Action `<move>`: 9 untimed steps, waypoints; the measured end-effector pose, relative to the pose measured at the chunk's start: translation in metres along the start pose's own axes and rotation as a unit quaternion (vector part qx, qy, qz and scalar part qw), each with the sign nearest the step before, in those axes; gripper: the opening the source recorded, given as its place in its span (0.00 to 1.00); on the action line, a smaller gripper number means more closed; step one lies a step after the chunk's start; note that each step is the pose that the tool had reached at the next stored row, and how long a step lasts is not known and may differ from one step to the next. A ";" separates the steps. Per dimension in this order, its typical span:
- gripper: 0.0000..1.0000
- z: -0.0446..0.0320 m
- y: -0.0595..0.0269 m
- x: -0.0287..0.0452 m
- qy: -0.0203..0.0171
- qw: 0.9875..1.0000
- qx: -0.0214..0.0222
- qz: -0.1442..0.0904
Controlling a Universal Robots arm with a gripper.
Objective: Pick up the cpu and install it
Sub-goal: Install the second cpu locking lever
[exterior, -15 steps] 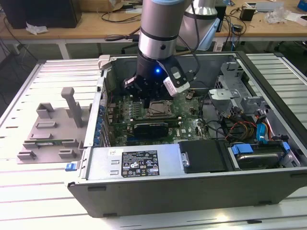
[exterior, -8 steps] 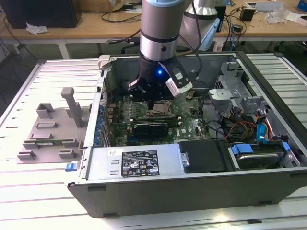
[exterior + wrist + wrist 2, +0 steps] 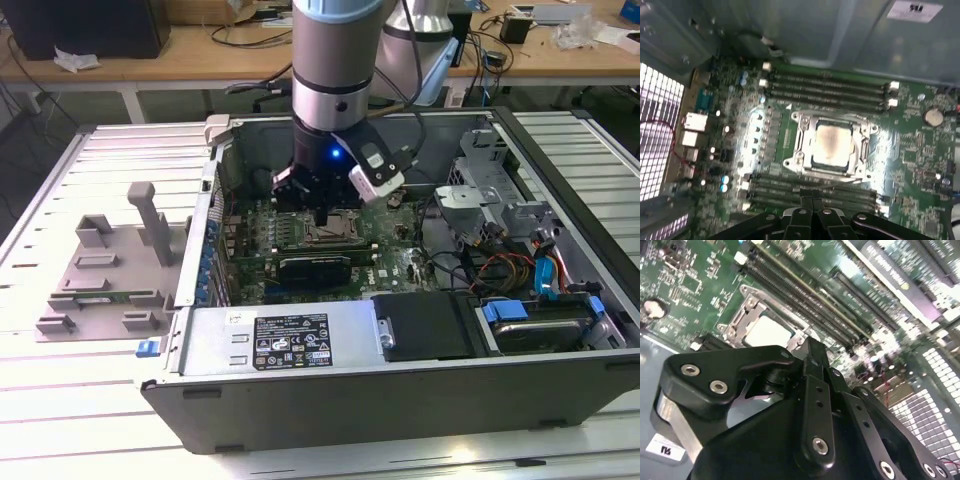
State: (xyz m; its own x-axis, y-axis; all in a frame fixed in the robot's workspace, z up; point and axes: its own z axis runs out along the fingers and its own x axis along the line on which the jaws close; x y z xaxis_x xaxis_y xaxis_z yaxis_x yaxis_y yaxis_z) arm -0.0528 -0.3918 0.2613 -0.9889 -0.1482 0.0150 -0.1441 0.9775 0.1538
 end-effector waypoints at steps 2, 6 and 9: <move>0.11 0.0039 -0.0030 0.0004 -0.001 1.000 0.000 0.009; 0.11 0.0130 -0.0045 0.0010 -0.006 0.999 -0.001 0.036; 0.11 0.0176 -0.0047 0.0032 -0.007 0.999 -0.001 0.049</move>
State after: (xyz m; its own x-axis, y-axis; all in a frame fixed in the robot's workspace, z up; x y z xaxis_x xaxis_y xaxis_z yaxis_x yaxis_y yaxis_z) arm -0.0560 -0.3942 0.2433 -0.9987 -0.0488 0.0154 -0.0459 0.9870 0.1538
